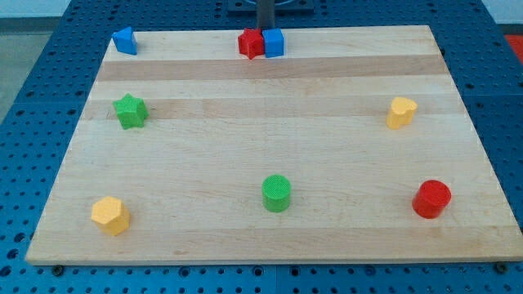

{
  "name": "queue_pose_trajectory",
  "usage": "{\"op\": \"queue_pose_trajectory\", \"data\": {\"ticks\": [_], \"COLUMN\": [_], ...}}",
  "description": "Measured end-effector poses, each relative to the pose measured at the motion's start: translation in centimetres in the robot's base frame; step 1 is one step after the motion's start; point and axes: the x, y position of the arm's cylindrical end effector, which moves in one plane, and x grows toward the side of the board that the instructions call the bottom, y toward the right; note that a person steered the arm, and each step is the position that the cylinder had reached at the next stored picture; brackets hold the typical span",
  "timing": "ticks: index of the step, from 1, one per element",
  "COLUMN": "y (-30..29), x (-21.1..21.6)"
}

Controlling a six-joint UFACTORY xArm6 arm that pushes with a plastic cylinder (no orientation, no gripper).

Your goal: Move your arm diagonal to the green star

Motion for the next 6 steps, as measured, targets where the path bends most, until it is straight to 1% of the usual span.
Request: {"op": "queue_pose_trajectory", "data": {"ticks": [1,2,3,4,5,6], "y": [3.1,11.4,17.0,15.8,8.0,-3.7], "x": [-0.2,-0.2,2.3,6.7,10.7,12.6]}}
